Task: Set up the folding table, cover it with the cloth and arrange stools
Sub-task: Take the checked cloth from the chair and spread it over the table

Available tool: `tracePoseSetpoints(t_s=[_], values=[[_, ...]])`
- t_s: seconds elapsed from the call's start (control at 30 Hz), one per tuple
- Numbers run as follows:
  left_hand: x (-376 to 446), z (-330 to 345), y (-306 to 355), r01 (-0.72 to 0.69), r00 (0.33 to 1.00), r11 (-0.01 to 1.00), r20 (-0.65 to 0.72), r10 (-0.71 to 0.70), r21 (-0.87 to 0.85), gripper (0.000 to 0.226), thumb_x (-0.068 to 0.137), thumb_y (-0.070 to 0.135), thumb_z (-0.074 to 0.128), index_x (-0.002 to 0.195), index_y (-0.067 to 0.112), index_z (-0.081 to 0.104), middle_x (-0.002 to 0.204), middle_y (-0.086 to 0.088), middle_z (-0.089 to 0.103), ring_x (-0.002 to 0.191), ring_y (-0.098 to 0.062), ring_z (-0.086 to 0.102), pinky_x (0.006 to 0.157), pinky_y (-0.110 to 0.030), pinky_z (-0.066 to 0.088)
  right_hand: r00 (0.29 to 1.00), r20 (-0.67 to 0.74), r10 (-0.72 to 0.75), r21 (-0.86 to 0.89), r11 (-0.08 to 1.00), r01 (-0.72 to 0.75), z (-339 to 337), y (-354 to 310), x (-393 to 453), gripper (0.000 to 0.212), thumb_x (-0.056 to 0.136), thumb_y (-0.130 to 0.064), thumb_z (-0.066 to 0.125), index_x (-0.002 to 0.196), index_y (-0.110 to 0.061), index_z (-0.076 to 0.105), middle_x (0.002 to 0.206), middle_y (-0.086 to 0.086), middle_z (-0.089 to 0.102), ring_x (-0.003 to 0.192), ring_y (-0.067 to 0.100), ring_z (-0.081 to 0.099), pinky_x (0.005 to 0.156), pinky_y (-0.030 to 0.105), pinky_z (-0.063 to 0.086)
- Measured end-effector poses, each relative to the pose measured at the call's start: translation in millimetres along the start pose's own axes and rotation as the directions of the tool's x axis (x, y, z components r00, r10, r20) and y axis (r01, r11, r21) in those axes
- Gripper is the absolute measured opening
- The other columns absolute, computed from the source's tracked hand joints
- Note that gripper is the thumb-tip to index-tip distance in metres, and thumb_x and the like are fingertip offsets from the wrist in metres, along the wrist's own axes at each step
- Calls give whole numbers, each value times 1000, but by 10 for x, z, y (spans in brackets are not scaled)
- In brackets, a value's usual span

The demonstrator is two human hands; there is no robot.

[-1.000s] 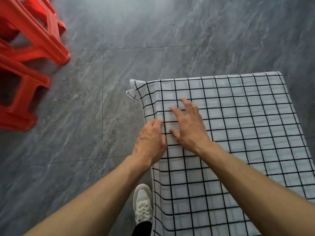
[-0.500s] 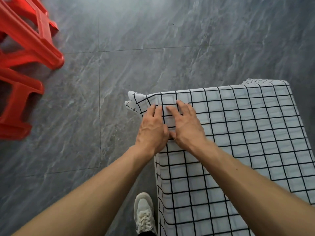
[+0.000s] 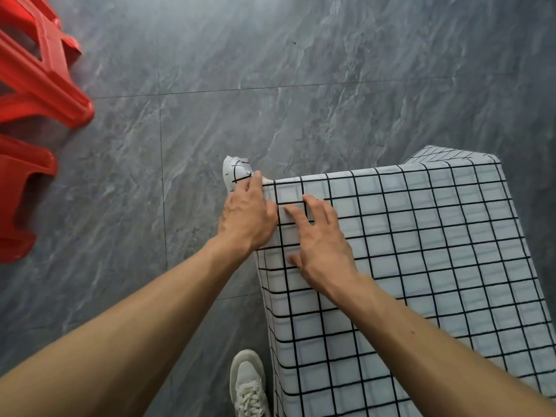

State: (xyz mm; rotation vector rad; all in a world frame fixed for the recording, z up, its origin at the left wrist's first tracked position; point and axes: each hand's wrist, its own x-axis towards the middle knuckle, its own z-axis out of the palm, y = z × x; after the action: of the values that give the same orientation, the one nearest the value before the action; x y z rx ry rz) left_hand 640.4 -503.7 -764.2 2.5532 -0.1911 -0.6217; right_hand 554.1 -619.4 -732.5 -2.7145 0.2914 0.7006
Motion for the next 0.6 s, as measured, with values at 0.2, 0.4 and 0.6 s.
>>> tracePoseSetpoints(t_s=[0.2, 0.4, 0.6], values=[[-154, 31, 75, -125, 992, 985, -18, 128, 118, 56, 96, 42, 48, 146, 38, 24, 113, -5, 52, 97, -31, 58, 74, -40, 45, 1000, -8, -1, 25, 1000, 1, -14, 4, -10, 84, 87, -33, 70, 151, -36, 15, 161, -2, 0, 148, 22, -6, 121, 35, 17], [14, 15, -109, -136, 980, 988, 138, 146, -76, 68, 95, 41, 53, 153, 31, 20, 136, -8, 48, 124, -29, 48, 104, -44, 41, 1000, 3, 8, 10, 1000, -8, -2, 10, 3, 84, 88, -34, 68, 151, -36, 13, 161, -2, -2, 148, 23, -7, 121, 35, 18], [-60, 2, -31, -135, 987, 962, -59, 152, 237, 68, 91, 43, 54, 150, 22, 28, 155, -10, 24, 137, -32, 26, 108, -46, 35, 1000, -6, -8, 10, 1000, 9, -6, 18, 2, 83, 89, -33, 67, 152, -36, 13, 161, -2, -3, 148, 22, -8, 120, 35, 15]])
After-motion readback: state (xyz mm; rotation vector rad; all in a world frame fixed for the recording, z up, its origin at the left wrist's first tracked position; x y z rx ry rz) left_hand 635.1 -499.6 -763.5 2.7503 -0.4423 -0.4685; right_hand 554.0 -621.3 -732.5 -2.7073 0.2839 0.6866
